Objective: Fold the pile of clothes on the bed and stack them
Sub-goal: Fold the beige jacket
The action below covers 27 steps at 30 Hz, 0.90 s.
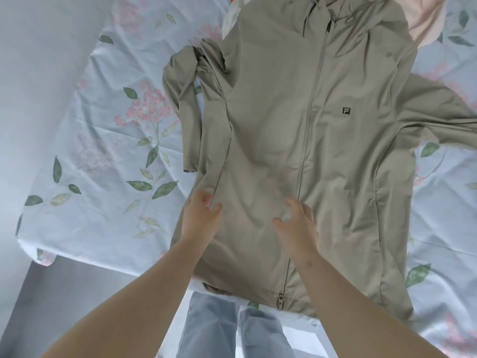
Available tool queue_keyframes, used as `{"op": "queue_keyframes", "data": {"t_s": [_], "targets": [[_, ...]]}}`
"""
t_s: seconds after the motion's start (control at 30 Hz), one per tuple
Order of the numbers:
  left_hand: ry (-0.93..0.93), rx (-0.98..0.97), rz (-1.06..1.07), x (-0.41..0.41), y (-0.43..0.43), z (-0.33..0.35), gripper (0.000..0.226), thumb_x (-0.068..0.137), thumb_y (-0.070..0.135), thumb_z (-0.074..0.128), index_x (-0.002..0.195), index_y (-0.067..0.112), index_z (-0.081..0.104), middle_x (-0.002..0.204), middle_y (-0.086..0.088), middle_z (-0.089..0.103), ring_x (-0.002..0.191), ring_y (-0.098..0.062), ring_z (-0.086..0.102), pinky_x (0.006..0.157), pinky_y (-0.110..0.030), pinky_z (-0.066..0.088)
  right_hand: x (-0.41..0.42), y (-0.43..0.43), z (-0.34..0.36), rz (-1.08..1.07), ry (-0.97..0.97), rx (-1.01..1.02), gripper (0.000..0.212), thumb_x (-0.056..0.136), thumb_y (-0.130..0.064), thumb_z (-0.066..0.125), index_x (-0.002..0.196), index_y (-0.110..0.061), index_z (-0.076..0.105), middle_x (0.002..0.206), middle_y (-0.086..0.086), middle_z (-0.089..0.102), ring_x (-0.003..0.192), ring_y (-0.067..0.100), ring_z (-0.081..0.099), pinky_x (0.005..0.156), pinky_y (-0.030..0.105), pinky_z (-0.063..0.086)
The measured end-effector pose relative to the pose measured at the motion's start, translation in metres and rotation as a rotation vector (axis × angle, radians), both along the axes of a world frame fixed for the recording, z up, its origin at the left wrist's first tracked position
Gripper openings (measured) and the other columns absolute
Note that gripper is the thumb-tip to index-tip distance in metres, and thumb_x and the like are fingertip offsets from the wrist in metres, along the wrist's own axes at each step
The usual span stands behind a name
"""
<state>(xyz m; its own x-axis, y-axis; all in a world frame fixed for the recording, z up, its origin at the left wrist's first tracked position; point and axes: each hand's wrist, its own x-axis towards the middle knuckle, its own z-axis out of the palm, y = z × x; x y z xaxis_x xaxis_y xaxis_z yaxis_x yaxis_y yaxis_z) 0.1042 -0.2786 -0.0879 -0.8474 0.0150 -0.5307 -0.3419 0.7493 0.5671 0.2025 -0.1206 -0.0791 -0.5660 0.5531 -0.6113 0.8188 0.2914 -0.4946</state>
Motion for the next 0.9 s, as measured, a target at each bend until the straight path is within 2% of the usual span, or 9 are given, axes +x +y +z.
{"op": "queue_keyframes", "data": {"t_s": [0.17, 0.37, 0.43, 0.53, 0.6, 0.67, 0.73, 0.8, 0.9], "targets": [[0.013, 0.023, 0.052, -0.072, -0.013, -0.019, 0.029, 0.088, 0.024, 0.055, 0.115, 0.024, 0.047, 0.116, 0.004, 0.046, 0.089, -0.014, 0.052, 0.060, -0.023, 0.037, -0.078, 0.004, -0.012, 0.156, -0.033, 0.068, 0.058, 0.088, -0.026, 0.049, 0.143, -0.029, 0.030, 0.148, -0.004, 0.031, 0.130, 0.025, 0.032, 0.107, 0.040, 0.028], [-0.057, 0.016, 0.266, -0.146, -0.010, -0.047, 0.065, 0.089, 0.042, 0.056, 0.143, 0.016, 0.030, 0.140, -0.007, 0.039, 0.118, -0.027, 0.049, 0.089, -0.038, 0.044, -0.174, 0.003, -0.035, 0.097, 0.005, -0.120, 0.066, 0.091, -0.025, 0.052, 0.149, -0.025, 0.022, 0.155, 0.002, 0.022, 0.139, 0.027, 0.028, 0.112, 0.039, 0.027], [-0.112, 0.051, 0.276, -0.163, -0.004, -0.052, 0.063, 0.089, 0.044, 0.057, 0.140, 0.015, 0.033, 0.123, -0.003, 0.051, 0.101, -0.020, 0.056, 0.075, -0.029, 0.044, -0.186, -0.002, -0.042, 0.132, -0.050, -0.124, 0.065, 0.091, -0.027, 0.052, 0.149, -0.023, 0.023, 0.153, 0.005, 0.023, 0.138, 0.028, 0.028, 0.113, 0.038, 0.026], [-0.163, 0.058, 0.114, -0.186, -0.001, -0.053, 0.033, 0.092, 0.032, 0.054, 0.115, 0.009, 0.053, 0.085, 0.003, 0.054, 0.076, -0.019, 0.055, 0.062, -0.028, 0.041, -0.187, -0.009, -0.043, 0.267, -0.159, -0.020, 0.061, 0.091, -0.031, 0.051, 0.146, -0.021, 0.027, 0.148, 0.008, 0.025, 0.137, 0.028, 0.028, 0.113, 0.038, 0.023], [-0.093, -0.003, -0.073, -0.200, -0.004, -0.046, 0.020, 0.094, 0.023, 0.049, 0.092, 0.005, 0.057, 0.077, -0.003, 0.054, 0.075, -0.026, 0.053, 0.058, -0.030, 0.038, -0.186, -0.011, -0.041, 0.254, -0.175, -0.032, 0.061, 0.091, -0.031, 0.050, 0.147, -0.022, 0.026, 0.151, 0.007, 0.021, 0.139, 0.026, 0.023, 0.114, 0.038, 0.021], [0.070, 0.016, -0.102, -0.216, -0.009, -0.032, 0.015, 0.094, 0.019, 0.047, 0.084, 0.008, 0.050, 0.083, -0.007, 0.053, 0.075, -0.025, 0.049, 0.056, -0.031, 0.032, -0.189, -0.011, -0.038, 0.201, -0.180, -0.061, 0.062, 0.091, -0.031, 0.051, 0.148, -0.023, 0.026, 0.155, 0.004, 0.016, 0.141, 0.026, 0.021, 0.114, 0.039, 0.023], [0.276, 0.093, -0.015, -0.229, -0.022, -0.010, 0.008, 0.095, 0.015, 0.045, 0.087, 0.012, 0.046, 0.088, -0.005, 0.051, 0.076, -0.023, 0.047, 0.060, -0.031, 0.031, -0.191, -0.010, -0.036, 0.157, -0.180, -0.093, 0.063, 0.091, -0.029, 0.053, 0.148, -0.021, 0.028, 0.156, 0.004, 0.016, 0.141, 0.025, 0.022, 0.113, 0.038, 0.025], [0.479, 0.100, 0.093, -0.238, -0.043, 0.010, 0.008, 0.096, 0.014, 0.040, 0.089, 0.016, 0.042, 0.079, 0.002, 0.049, 0.067, -0.018, 0.046, 0.054, -0.030, 0.030, -0.191, -0.010, -0.033, 0.151, -0.191, -0.113, 0.063, 0.091, -0.027, 0.054, 0.148, -0.020, 0.028, 0.156, 0.004, 0.016, 0.142, 0.025, 0.022, 0.113, 0.037, 0.025], [0.522, -0.159, 0.067, -0.245, -0.079, 0.022, 0.012, 0.096, 0.013, 0.039, 0.101, 0.012, 0.050, 0.087, -0.002, 0.055, 0.070, -0.025, 0.048, 0.061, -0.033, 0.036, -0.192, -0.012, -0.030, 0.177, -0.243, -0.085, 0.062, 0.091, -0.028, 0.053, 0.147, -0.020, 0.028, 0.156, 0.003, 0.015, 0.141, 0.024, 0.022, 0.112, 0.034, 0.026]]}}
